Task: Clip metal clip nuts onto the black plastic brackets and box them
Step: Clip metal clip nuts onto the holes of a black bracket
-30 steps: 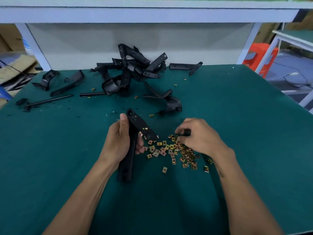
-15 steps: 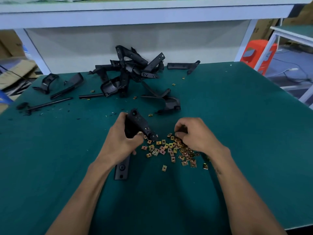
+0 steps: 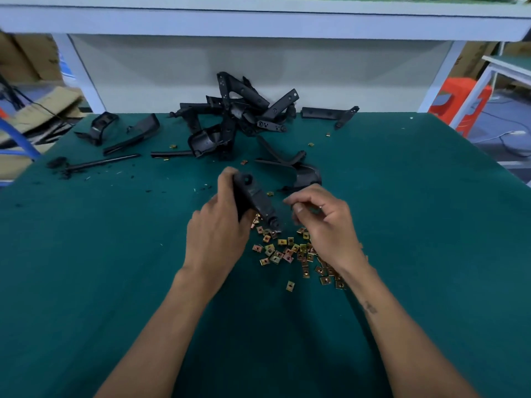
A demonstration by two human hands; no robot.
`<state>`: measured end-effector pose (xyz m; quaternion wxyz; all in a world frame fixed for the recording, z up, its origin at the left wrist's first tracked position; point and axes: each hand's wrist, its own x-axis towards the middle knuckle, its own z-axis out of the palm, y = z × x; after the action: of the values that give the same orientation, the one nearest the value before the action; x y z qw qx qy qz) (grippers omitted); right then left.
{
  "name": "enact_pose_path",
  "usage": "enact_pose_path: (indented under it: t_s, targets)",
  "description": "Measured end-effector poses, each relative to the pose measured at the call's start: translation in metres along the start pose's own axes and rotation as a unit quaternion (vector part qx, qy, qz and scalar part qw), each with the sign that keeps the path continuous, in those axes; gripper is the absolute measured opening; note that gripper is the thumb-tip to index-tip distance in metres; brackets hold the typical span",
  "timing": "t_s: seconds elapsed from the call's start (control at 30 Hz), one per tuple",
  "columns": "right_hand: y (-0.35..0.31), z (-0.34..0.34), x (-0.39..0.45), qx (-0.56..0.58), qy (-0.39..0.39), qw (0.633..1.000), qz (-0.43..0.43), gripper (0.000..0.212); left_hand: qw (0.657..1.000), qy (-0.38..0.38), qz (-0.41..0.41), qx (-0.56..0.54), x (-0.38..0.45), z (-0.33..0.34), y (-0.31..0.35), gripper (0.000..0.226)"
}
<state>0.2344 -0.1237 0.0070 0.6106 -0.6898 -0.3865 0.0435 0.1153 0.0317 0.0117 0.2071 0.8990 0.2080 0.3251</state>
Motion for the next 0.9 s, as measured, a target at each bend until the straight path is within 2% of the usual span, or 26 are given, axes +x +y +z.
enact_pose_path:
  t_s: [0.1, 0.17, 0.33, 0.5, 0.7, 0.9]
  targets:
    - [-0.004, 0.011, -0.001, 0.065, -0.008, 0.998, 0.025, 0.030, 0.997, -0.008, -0.015, 0.072, 0.001, 0.004, 0.003, 0.077]
    - [-0.004, 0.016, -0.002, 0.106, -0.003, 0.993, 0.059, 0.033, 0.997, -0.020, -0.020, 0.066, 0.000, 0.007, 0.002, 0.080]
    - [-0.002, 0.012, 0.000, 0.205, 0.029, 0.971, 0.119, 0.028, 0.997, -0.027, -0.076, -0.013, 0.005, 0.007, -0.006, 0.058]
    - [-0.001, 0.001, 0.004, 0.210, 0.045, 0.967, 0.134, 0.029, 0.996, -0.047, -0.075, -0.031, 0.003, 0.007, -0.008, 0.046]
    - [-0.001, -0.002, 0.005, 0.208, 0.059, 0.966, 0.141, 0.027, 0.985, -0.131, -0.103, -0.042, 0.007, 0.009, -0.012, 0.032]
    - [-0.002, 0.001, 0.003, 0.206, 0.024, 0.968, 0.138, 0.024, 0.989, -0.110, -0.095, -0.027, 0.004, 0.010, -0.007, 0.033]
